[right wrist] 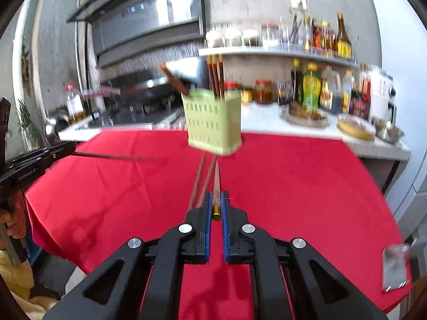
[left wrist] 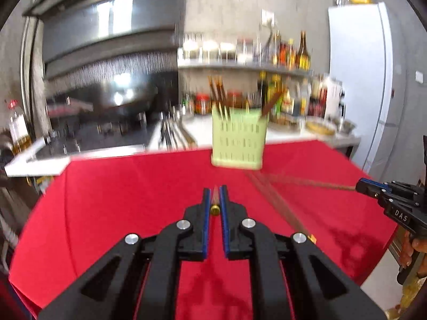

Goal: Organize utensils
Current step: 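Lift both held chopsticks upright and carry them over the green holder, then drop both chopsticks into the green holder and open both tools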

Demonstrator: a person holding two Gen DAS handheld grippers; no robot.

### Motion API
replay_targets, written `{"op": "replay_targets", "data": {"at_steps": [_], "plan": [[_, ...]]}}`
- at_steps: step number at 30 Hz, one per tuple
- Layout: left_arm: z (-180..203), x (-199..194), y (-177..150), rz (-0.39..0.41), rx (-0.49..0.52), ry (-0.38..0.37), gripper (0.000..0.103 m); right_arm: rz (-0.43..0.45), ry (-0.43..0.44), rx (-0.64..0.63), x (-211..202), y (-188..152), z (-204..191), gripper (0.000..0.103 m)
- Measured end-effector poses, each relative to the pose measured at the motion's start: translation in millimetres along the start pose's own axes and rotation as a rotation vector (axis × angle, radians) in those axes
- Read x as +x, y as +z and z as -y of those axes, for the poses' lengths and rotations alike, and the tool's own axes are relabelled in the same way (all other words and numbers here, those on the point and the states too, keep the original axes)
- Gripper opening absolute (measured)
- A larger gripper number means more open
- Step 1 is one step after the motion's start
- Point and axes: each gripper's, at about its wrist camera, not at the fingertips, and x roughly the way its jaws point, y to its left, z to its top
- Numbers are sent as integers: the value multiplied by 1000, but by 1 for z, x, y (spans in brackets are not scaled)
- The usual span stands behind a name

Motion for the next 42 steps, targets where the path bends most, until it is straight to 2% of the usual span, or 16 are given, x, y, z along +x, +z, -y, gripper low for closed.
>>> {"op": "replay_targets", "data": {"at_steps": [5, 11, 16, 19, 22, 26, 30, 35, 42], "plan": [[-2, -18, 35, 109, 6, -2, 7, 100, 3, -32, -19, 44, -4, 7], [0, -19, 49, 131, 7, -13, 7, 159, 9, -60, -26, 81, -8, 7], [-1, -18, 55, 139, 8, -25, 7, 160, 6, -73, -17, 95, -9, 7], [-4, -14, 54, 133, 2, -25, 7, 168, -11, -77, -13, 96, -10, 7], [-9, 3, 47, 72, -20, -42, 7, 153, -9, -74, -5, 93, -9, 8], [-12, 30, 27, -11, -32, -53, 6, 59, 3, -64, 25, 73, -7, 7], [-12, 46, 10, -59, -39, -61, 6, 11, -10, -66, 45, 52, -10, 7], [-17, 48, 5, -62, -53, -78, 5, 20, -16, -69, 46, 44, -15, 7], [-22, 34, 20, -14, -54, -91, 5, 30, -1, -60, 43, 49, -11, 7]]}}
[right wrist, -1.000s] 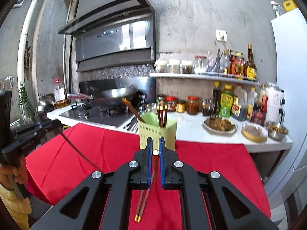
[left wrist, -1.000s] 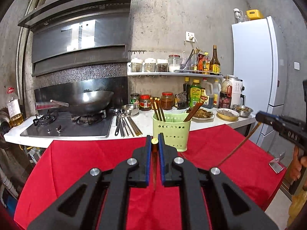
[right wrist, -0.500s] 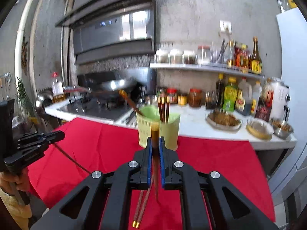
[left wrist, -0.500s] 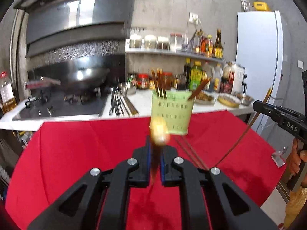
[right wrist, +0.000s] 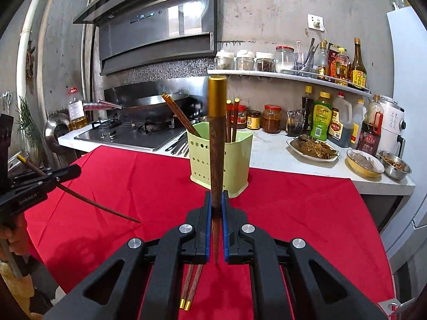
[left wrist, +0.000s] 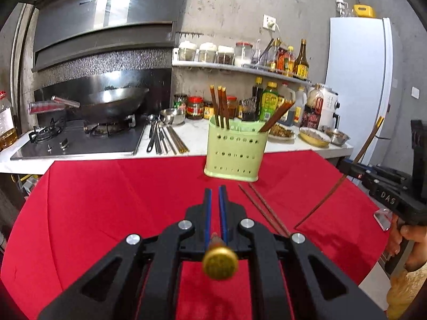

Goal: Organize utensils
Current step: 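Drop both chopsticks into the green holder and open both tools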

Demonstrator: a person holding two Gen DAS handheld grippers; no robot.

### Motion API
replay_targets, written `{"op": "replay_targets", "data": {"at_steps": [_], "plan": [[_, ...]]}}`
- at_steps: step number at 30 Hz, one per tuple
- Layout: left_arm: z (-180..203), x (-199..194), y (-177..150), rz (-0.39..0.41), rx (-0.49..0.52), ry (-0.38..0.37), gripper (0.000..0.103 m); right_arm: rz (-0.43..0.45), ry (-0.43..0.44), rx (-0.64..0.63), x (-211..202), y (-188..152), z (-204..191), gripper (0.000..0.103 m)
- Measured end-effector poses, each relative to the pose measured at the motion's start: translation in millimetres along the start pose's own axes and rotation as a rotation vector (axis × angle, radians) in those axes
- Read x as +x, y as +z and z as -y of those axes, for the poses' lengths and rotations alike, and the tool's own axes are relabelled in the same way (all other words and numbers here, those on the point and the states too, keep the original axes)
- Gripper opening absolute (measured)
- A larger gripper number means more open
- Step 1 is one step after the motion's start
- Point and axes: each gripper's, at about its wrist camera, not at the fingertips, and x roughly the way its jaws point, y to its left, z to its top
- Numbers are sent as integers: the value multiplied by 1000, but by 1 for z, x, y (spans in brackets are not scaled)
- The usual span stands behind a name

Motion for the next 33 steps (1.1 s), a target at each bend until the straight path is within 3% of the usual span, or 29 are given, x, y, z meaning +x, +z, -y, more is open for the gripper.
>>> {"op": "replay_targets", "data": {"at_steps": [6, 11, 16, 21, 24, 26, 33], "plan": [[10, -8, 25, 46, 41, -1, 6, 17, -6, -8, -1, 18, 5, 7], [18, -4, 62, 95, 73, 0, 6, 81, -59, -16, -2, 54, 19, 7], [25, 4, 119, 180, 72, -11, 6, 161, -111, -15, 5, 108, 39, 7], [38, 17, 180, 241, 89, -60, 5, 238, -103, -8, 15, 153, 49, 7], [44, 43, 200, 214, 101, -59, 6, 251, -81, -12, 30, 168, 49, 7], [47, 75, 207, 153, 109, -66, 6, 235, -61, -12, 48, 173, 49, 7], [43, 167, 194, -31, 108, -84, 6, 117, -9, -12, 112, 161, 50, 7]]}}
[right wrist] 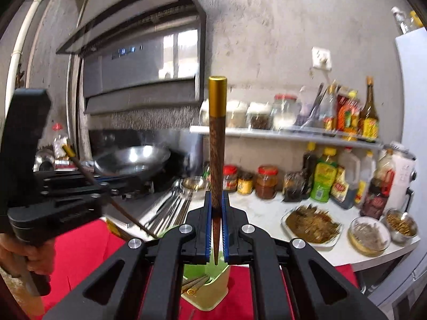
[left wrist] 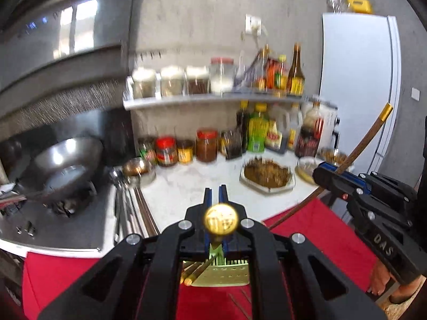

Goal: Organize utensils
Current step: 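Drop both chopsticks into the green holder and open both tools, then move both tools back to the cloth and close each on a chopstick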

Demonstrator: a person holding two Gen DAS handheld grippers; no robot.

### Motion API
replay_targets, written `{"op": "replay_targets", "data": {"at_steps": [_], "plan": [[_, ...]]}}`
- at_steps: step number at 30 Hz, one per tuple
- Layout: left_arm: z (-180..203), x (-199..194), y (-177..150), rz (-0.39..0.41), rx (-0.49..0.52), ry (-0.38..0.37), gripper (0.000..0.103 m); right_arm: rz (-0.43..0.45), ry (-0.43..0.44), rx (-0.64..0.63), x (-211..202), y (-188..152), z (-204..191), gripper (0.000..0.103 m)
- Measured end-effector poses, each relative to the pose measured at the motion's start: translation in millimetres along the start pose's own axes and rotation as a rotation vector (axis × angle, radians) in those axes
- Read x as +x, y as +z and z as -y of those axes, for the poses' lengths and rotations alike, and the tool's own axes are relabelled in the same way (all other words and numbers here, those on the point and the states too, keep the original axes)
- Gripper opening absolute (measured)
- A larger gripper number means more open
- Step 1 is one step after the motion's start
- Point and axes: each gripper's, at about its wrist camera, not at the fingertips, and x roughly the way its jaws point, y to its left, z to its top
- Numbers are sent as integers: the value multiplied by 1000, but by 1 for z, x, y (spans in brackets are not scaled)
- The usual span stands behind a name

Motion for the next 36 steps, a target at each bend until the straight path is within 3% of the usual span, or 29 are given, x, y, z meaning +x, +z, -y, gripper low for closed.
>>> {"op": "replay_targets", "data": {"at_steps": [8, 11, 13, 15, 22, 28, 36], "plan": [[-12, 50, -14, -88, -15, 3, 6, -117, 22, 6, 39, -27, -2, 9], [-13, 46, -13, -72, -15, 13, 6, -116, 17, 24, 37, -27, 0, 24], [-12, 36, -9, -52, -18, 8, 13, -95, 11, 29, 26, -23, 1, 29], [-11, 21, -5, -20, -19, 20, 41, -72, 2, 28, 13, -17, 2, 31], [0, -70, -3, 107, -26, 110, 44, 9, -25, 16, -61, -7, -1, 33], [3, -122, -63, 76, -36, 219, 47, -14, -34, -4, -118, -47, -13, 36], [-1, -133, -183, -78, -87, 242, 47, -147, -22, 39, -142, -147, -27, 36]]}}
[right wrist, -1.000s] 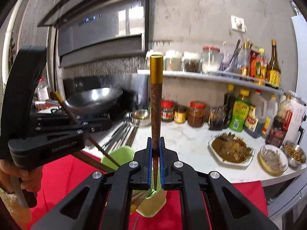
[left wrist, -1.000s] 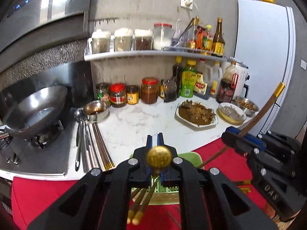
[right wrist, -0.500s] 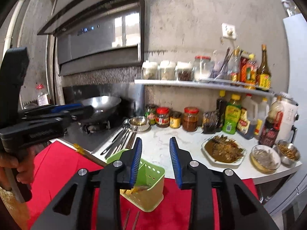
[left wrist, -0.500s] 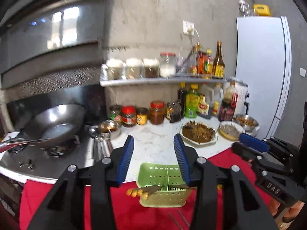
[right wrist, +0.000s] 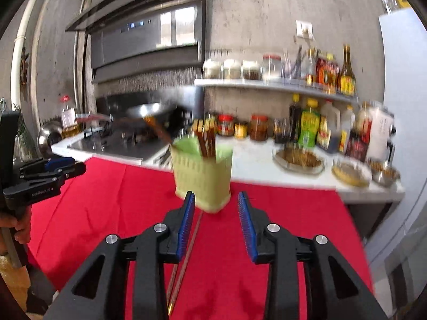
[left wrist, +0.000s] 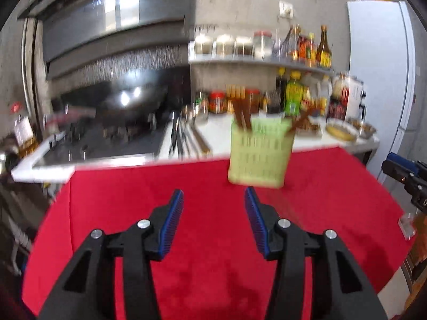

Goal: Organize utensils
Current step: 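Move both tools back to the cloth and close each on a chopstick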

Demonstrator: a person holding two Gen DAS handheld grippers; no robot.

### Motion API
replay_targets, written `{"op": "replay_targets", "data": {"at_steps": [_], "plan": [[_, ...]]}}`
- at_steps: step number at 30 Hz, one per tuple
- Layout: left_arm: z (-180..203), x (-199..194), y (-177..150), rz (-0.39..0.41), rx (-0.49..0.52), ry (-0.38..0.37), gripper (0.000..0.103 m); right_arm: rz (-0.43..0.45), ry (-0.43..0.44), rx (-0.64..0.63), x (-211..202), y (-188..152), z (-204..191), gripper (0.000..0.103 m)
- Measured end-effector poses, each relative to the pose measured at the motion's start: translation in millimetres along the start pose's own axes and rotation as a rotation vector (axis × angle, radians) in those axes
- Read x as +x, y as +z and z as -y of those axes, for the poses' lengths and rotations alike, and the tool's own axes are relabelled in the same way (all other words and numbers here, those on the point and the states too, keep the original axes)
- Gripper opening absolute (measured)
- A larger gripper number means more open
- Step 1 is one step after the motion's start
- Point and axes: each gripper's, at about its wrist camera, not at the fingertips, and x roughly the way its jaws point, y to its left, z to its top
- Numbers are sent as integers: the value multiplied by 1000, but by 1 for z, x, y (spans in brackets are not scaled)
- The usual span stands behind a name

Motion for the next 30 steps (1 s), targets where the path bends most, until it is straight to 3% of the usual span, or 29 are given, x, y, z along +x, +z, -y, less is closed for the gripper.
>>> {"op": "replay_targets", "data": {"at_steps": [5, 11, 13, 15, 18, 30], "plan": [[-6, 10, -57, -95, -32, 10, 47, -100, 22, 19, 12, -52, -14, 36], [-15, 22, -91, -170, -60, 3, 47, -204, 60, 32, 32, -83, -28, 34], [-19, 27, -96, -187, -77, -6, 47, -235, 75, 29, 41, -89, -33, 33], [-20, 31, -98, -198, -82, -7, 47, -255, 81, 26, 48, -92, -37, 23], [-19, 34, -98, -208, -79, -15, 47, -281, 88, 25, 58, -94, -39, 19], [-3, 44, -95, -231, -55, -48, 47, -345, 88, 14, 81, -100, -41, 13]]}}
